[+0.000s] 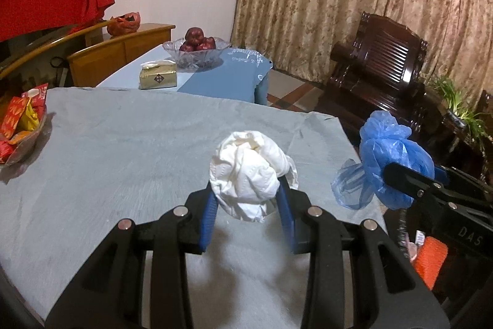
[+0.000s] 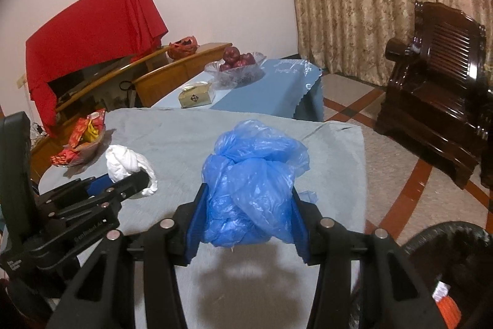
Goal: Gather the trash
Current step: 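Carry the white tissue and blue bag over the black bin with both tools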
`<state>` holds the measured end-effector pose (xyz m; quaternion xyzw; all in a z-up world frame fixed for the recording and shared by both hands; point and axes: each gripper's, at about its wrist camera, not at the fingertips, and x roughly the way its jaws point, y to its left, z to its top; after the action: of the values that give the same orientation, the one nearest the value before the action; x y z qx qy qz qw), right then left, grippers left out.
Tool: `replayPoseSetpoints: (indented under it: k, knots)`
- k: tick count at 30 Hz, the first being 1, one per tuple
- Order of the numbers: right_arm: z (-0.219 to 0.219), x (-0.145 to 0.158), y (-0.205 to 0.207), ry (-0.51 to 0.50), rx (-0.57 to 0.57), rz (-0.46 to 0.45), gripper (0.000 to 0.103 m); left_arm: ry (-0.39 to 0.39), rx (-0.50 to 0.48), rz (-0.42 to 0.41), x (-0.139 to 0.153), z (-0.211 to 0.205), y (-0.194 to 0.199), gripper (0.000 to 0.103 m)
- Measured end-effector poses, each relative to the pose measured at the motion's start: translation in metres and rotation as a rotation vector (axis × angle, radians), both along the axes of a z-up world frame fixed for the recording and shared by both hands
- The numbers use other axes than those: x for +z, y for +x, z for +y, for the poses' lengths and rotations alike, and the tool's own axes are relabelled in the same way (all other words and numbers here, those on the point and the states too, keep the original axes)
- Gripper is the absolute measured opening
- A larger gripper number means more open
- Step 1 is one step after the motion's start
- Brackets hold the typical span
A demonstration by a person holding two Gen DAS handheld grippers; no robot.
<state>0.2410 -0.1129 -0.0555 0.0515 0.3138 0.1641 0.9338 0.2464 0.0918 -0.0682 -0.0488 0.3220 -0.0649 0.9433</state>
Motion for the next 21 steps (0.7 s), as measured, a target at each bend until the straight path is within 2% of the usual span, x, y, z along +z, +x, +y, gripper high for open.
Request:
replayPoseSetpoints:
  k: [13, 21]
  knots:
    - [-0.024, 0.02, -0.07, -0.019, -0.003, -0.037, 0.048, 0.014, -0.034, -0.049, 0.028, -0.027, -0.074, 0.035]
    - [-0.055, 0.024, -0.106, -0.016, -0.058, -0.046, 0.048, 0.015, -0.097, -0.052, 0.028, -0.056, -0.106, 0.035]
